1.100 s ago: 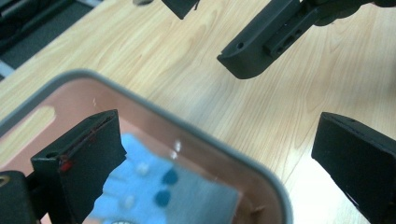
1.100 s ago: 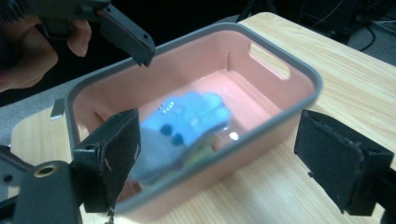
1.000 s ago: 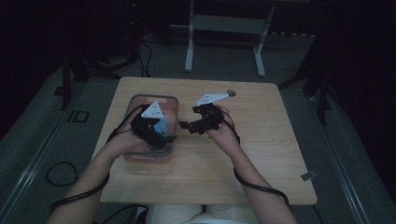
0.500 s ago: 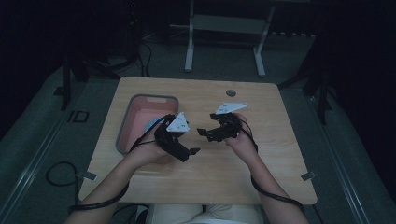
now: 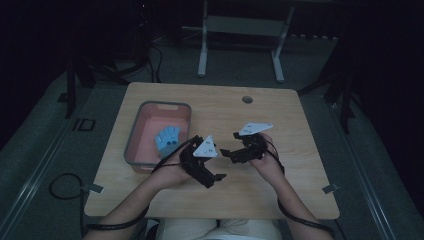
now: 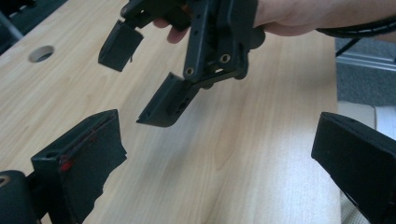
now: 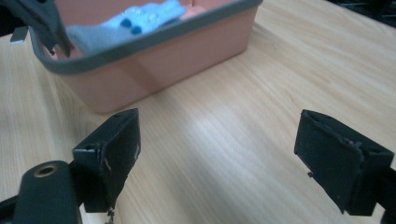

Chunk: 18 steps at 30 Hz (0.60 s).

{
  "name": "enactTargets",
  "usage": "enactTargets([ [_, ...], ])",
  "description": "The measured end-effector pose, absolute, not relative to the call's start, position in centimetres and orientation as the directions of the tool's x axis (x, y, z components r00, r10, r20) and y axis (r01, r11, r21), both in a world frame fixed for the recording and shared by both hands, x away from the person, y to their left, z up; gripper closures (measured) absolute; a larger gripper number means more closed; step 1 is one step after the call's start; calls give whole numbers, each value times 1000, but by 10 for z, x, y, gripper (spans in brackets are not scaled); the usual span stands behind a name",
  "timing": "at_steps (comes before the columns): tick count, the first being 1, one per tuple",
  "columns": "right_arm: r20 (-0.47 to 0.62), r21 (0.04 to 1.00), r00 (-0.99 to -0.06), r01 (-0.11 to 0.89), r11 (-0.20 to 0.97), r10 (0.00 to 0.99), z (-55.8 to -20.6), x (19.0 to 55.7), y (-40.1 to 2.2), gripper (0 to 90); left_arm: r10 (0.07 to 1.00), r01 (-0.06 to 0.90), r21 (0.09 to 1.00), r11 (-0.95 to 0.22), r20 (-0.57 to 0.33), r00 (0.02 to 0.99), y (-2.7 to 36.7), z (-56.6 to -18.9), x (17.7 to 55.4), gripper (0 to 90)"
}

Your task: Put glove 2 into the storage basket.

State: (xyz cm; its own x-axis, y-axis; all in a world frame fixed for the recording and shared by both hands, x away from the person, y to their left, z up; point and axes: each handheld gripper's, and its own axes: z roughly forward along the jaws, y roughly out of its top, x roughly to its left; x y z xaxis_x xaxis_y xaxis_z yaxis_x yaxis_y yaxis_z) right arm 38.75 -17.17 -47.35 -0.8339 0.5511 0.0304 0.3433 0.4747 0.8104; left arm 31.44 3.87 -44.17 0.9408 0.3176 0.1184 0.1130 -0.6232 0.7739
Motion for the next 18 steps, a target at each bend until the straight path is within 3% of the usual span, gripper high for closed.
enactTargets([
  [18,24,818,-836,332,470,548,-507,367,-204,145,233,73,753,-654,108,967,10,-480,299,19],
])
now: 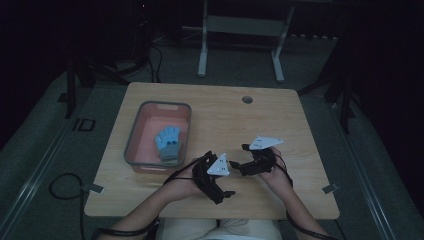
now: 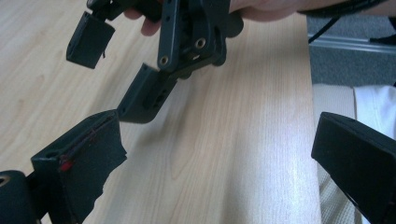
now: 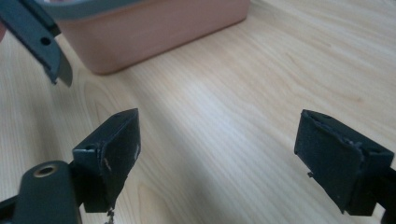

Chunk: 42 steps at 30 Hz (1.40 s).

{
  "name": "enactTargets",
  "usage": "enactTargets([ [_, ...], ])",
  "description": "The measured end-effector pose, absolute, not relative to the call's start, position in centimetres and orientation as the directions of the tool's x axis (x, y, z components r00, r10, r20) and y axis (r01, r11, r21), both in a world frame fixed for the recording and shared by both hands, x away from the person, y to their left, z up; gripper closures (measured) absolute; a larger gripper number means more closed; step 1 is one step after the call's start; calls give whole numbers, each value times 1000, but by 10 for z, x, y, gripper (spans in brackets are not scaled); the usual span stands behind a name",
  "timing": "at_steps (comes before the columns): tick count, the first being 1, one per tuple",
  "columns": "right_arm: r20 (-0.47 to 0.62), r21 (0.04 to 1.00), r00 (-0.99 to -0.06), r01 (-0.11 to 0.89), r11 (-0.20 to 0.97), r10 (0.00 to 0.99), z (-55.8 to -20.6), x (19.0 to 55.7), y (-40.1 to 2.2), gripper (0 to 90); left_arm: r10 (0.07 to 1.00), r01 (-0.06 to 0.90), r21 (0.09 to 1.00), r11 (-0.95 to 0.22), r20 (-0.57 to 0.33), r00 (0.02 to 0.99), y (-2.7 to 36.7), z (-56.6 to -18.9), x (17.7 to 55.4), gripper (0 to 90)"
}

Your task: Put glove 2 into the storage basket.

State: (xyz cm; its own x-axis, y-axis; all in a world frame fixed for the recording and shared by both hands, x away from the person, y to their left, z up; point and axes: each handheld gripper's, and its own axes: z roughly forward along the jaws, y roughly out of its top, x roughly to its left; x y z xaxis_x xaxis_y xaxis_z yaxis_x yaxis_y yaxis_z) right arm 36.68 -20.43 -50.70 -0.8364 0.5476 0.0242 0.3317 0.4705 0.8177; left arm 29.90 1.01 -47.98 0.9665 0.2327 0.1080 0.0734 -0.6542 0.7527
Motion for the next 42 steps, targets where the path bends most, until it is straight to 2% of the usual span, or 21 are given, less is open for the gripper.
enactTargets([
  [9,32,807,-833,348,478,552,-526,357,-222,140,217,87,747,-659,78,973,8,-501,297,19],
  [17,43,801,-826,364,474,562,-540,348,-229,140,206,78,729,-680,87,975,2,-516,296,19],
  [42,29,795,-789,391,464,614,-553,327,-266,140,207,75,735,-674,91,974,3,-548,293,18],
])
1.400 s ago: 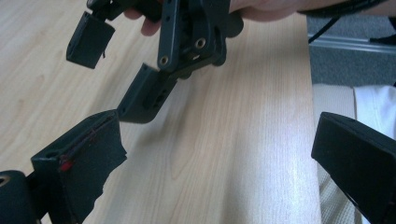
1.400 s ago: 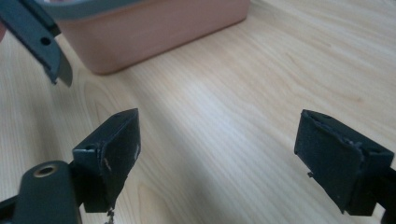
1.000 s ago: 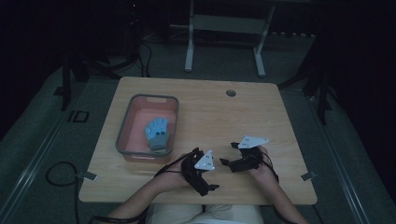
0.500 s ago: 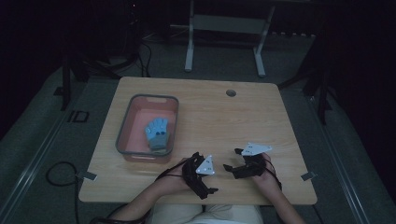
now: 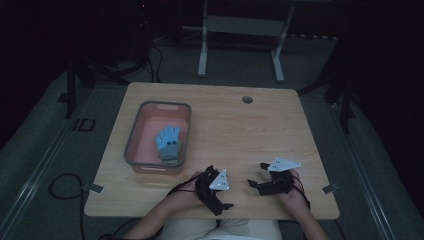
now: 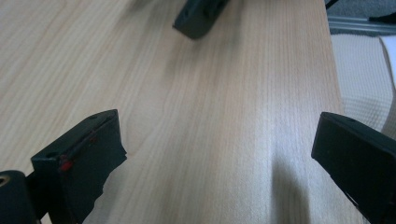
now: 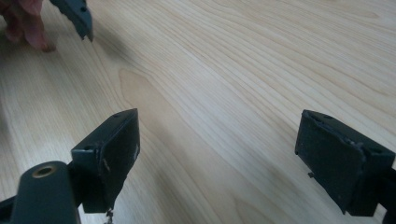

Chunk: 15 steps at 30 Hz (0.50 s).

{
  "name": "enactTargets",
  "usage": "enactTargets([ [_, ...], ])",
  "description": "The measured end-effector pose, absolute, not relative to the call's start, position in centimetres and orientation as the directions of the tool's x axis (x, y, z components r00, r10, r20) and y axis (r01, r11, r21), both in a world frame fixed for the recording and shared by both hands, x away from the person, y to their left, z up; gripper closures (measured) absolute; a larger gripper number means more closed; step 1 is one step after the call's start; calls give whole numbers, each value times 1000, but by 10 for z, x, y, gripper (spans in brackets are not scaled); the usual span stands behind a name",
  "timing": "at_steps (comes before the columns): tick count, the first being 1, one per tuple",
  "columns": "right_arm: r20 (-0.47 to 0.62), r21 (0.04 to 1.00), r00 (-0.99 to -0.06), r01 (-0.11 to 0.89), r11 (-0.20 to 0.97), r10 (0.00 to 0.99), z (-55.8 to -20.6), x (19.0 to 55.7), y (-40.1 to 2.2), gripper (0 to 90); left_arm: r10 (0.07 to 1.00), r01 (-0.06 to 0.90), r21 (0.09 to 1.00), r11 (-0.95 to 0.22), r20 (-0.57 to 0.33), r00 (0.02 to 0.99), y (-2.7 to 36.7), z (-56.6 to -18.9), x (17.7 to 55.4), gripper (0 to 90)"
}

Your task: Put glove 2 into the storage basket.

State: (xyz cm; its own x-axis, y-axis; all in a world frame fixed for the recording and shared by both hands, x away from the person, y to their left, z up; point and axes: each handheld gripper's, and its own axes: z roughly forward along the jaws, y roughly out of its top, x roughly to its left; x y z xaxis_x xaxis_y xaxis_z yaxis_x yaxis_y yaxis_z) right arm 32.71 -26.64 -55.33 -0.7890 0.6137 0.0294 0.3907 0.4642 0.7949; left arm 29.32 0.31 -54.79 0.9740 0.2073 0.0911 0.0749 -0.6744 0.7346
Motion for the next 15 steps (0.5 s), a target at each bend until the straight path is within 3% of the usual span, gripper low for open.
enactTargets([
  [15,45,825,-737,408,391,674,-550,328,-293,140,261,103,755,-648,93,961,14,-550,292,19],
])
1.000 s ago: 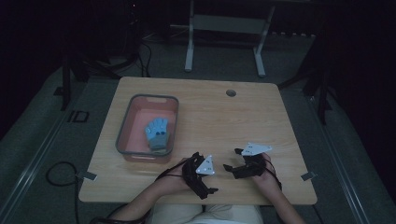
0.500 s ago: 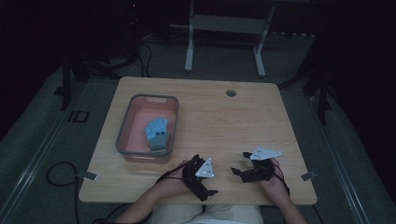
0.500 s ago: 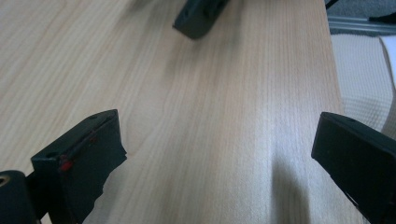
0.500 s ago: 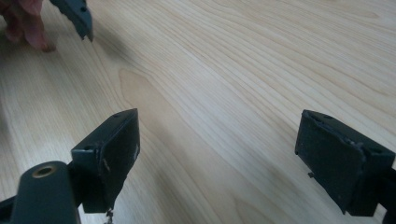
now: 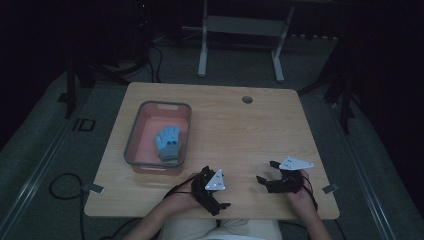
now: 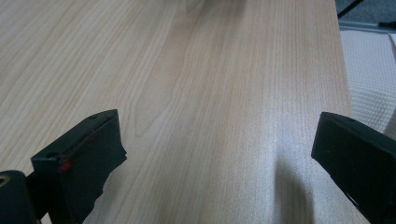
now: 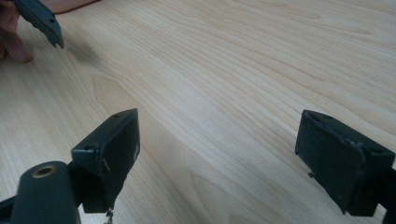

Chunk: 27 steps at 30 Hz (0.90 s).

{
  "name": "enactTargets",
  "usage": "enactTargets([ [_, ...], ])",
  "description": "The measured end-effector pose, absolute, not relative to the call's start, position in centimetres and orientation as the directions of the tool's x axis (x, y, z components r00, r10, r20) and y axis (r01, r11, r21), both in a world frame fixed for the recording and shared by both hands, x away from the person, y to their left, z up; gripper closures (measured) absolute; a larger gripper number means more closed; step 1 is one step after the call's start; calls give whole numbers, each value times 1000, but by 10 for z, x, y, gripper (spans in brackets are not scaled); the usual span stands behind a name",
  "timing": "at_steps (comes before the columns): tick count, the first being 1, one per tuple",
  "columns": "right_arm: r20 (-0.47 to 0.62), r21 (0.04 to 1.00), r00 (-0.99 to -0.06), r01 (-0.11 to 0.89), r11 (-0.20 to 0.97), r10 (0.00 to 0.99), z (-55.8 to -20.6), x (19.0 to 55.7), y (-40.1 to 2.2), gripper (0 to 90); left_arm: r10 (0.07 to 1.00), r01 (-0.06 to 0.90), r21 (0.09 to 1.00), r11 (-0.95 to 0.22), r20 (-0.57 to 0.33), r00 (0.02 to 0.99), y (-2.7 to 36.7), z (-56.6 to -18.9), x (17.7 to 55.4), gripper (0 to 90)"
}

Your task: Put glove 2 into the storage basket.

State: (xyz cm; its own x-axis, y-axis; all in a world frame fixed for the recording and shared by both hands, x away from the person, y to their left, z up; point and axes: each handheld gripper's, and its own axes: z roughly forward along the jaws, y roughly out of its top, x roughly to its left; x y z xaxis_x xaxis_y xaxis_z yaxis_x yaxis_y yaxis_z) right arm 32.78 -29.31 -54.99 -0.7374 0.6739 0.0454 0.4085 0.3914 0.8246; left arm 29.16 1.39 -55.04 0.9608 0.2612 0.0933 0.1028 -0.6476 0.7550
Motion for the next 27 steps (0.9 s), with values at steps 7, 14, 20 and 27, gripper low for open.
enactTargets([
  [7,40,827,-735,404,390,676,-551,330,-293,140,294,110,778,-618,99,951,16,-549,293,19],
  [14,41,826,-731,408,389,681,-551,331,-293,140,299,115,788,-605,90,950,18,-548,294,19],
  [20,27,824,-735,401,401,678,-552,331,-293,140,296,121,785,-607,83,951,19,-549,294,19],
  [27,22,822,-736,398,407,676,-552,332,-293,140,295,119,784,-609,84,952,19,-549,294,19],
])
